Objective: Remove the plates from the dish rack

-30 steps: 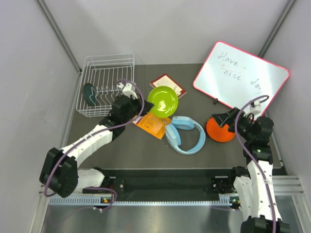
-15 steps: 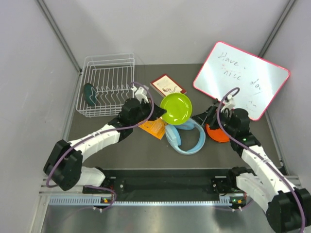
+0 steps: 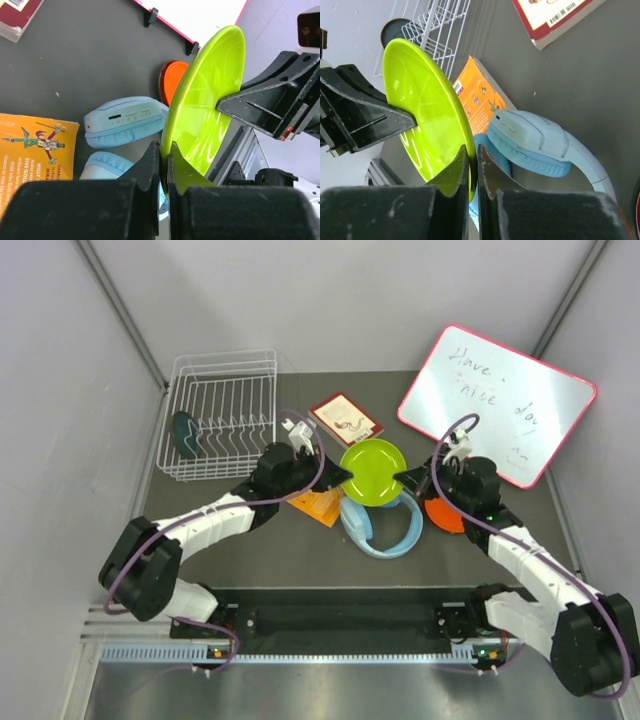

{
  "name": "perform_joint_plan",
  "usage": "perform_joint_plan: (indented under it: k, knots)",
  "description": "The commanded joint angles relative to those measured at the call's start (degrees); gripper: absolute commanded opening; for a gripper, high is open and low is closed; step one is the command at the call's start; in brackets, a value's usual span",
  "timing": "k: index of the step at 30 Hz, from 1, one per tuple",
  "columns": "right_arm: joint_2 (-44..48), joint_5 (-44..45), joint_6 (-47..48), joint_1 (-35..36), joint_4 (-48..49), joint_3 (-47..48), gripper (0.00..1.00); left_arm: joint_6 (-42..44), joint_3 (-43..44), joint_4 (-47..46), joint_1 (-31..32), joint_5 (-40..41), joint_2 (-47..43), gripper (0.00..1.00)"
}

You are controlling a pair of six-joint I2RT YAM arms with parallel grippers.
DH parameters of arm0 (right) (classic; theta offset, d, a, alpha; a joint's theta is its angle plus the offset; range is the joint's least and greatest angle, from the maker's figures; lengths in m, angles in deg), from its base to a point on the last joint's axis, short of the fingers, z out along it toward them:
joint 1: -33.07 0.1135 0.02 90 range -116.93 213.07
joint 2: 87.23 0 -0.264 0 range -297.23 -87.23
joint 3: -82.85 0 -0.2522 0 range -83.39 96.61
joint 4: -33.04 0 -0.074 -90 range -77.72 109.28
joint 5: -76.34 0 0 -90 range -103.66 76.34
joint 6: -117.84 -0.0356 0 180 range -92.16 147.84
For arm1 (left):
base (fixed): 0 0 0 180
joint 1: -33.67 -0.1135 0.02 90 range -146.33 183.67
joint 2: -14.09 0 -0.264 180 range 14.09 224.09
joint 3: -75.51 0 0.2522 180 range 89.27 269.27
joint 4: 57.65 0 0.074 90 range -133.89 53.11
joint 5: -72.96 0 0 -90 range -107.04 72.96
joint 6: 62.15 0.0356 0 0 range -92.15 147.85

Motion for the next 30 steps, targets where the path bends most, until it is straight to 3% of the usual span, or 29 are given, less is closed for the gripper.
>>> perform_joint_plan:
  k: [1, 3, 4, 5, 6, 9, 12, 14, 17, 24, 30]
  knots:
    - [1.8, 0.1, 0.3, 0.5, 4.1, 1.8, 0.0, 0.0, 2.9, -6.2, 0.6, -4.7, 1.0, 0.05]
    - [3.7, 3.3, 0.7, -0.3, 0.1, 1.7, 0.0, 0.5, 3.6, -5.6, 0.6, -5.2, 1.8, 0.31]
    - [4.5, 4.5, 1.1, -0.9, -1.7, 1.9, 0.0, 0.9, 3.9, -5.1, 0.6, -5.2, 1.9, 0.57]
    - [6.2, 5.6, 1.5, -1.7, -3.9, 2.1, 0.0, 1.5, 4.2, -3.4, 0.6, -4.7, 1.9, 0.73]
    - [7.0, 7.3, 1.8, -3.9, -8.0, 2.4, 0.0, 3.3, 4.4, -2.1, 0.6, -3.9, 1.1, 0.78]
    - [10.7, 9.4, 3.6, -10.9, -15.2, 3.0, 0.0, 8.9, 5.0, 5.0, 0.5, 2.3, -2.2, 0.83]
    - [13.7, 9.8, 6.4, -20.2, -23.2, 2.7, 0.0, 14.8, 5.9, 13.9, 0.5, 16.0, -7.3, 0.87]
    - [14.4, 9.9, 9.3, -24.2, -27.5, 2.4, 0.0, 17.3, 4.9, 16.0, 0.5, 28.2, -10.2, 0.92]
    - [13.1, 9.1, 12.5, -30.1, -30.0, 1.8, 0.0, 22.4, 3.9, 18.7, -0.1, 38.9, -16.0, 0.99]
    - [7.7, 8.2, 12.8, -34.3, -29.0, -0.7, 0.0, 27.7, 3.9, 22.1, -4.8, 48.4, -22.4, 0.99]
    - [7.5, 10.1, 12.7, -34.4, -29.1, -2.8, 0.0, 27.2, 3.3, 24.5, -14.4, 44.2, -24.3, 0.99]
